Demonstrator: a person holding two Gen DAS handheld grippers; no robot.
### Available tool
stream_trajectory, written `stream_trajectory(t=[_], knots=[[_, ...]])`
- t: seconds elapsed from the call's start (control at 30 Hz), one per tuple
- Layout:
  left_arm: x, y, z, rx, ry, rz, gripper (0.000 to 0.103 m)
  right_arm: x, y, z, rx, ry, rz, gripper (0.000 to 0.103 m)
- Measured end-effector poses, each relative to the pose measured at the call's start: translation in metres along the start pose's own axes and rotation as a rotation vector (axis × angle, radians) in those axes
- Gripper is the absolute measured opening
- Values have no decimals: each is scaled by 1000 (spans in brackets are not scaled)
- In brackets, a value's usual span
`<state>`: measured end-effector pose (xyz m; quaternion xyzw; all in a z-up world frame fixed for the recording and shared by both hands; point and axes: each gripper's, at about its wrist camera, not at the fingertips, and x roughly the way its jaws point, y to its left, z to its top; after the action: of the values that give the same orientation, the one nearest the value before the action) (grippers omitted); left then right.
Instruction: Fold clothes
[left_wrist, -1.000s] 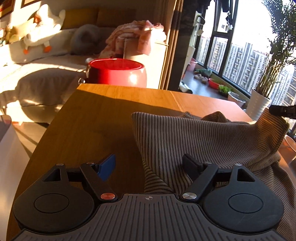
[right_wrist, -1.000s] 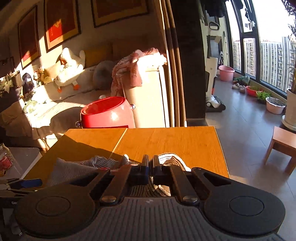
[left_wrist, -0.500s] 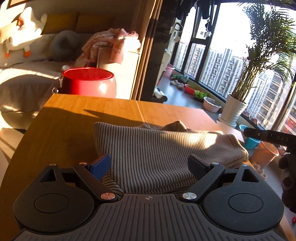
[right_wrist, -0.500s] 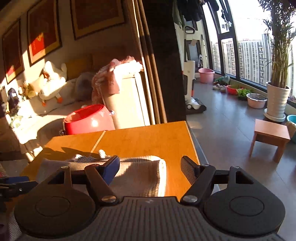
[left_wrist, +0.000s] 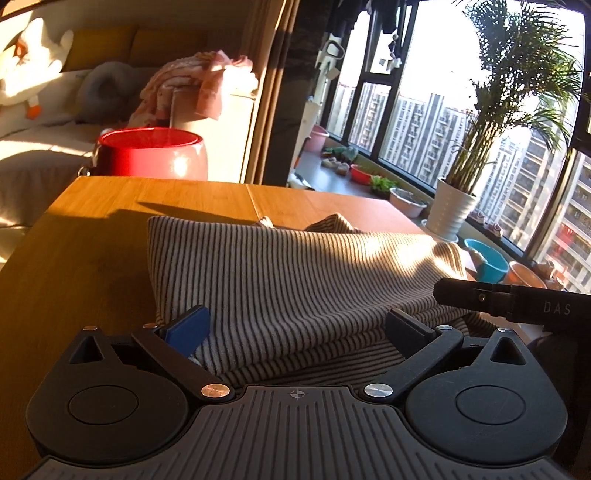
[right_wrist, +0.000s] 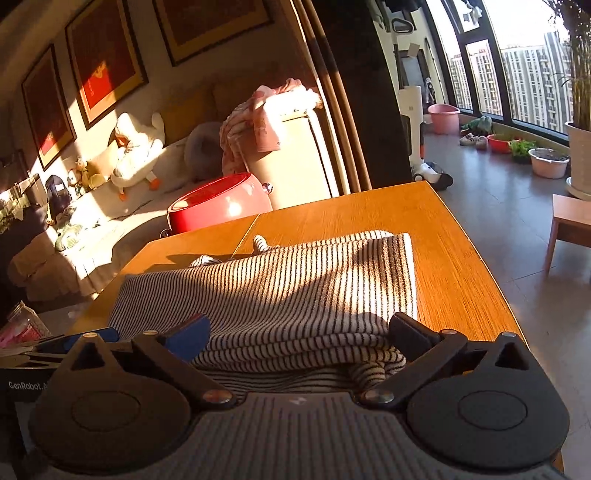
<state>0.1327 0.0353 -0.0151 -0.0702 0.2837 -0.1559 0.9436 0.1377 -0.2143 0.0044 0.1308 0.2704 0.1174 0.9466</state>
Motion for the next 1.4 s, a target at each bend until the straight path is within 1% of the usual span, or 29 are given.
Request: stream_trajectory(t=[0.17, 0.3, 0.6, 0.8, 0.93, 1.17, 1.4], knots=[[0, 1, 1, -3, 0, -2, 103, -1, -10, 1, 69, -1, -8, 103], [-1, 2, 1, -6, 1, -4, 103, 2, -12, 0, 94, 12, -9, 103], [-3, 2, 0, -10, 0, -8, 103, 2, -10, -1, 86, 21, -14, 103], [-13, -2, -6, -9, -8, 0, 103, -6, -11, -6, 89, 28, -6, 103], [-15, 1, -6, -26, -12, -14, 103, -8, -13, -8, 112, 50, -27, 103], [-16, 6, -6, -33, -8, -40, 103, -12, -10, -13, 105, 53, -37, 103], [-12, 11, -4, -41, -1, -52, 103, -12, -8, -14, 93, 66, -25, 103]])
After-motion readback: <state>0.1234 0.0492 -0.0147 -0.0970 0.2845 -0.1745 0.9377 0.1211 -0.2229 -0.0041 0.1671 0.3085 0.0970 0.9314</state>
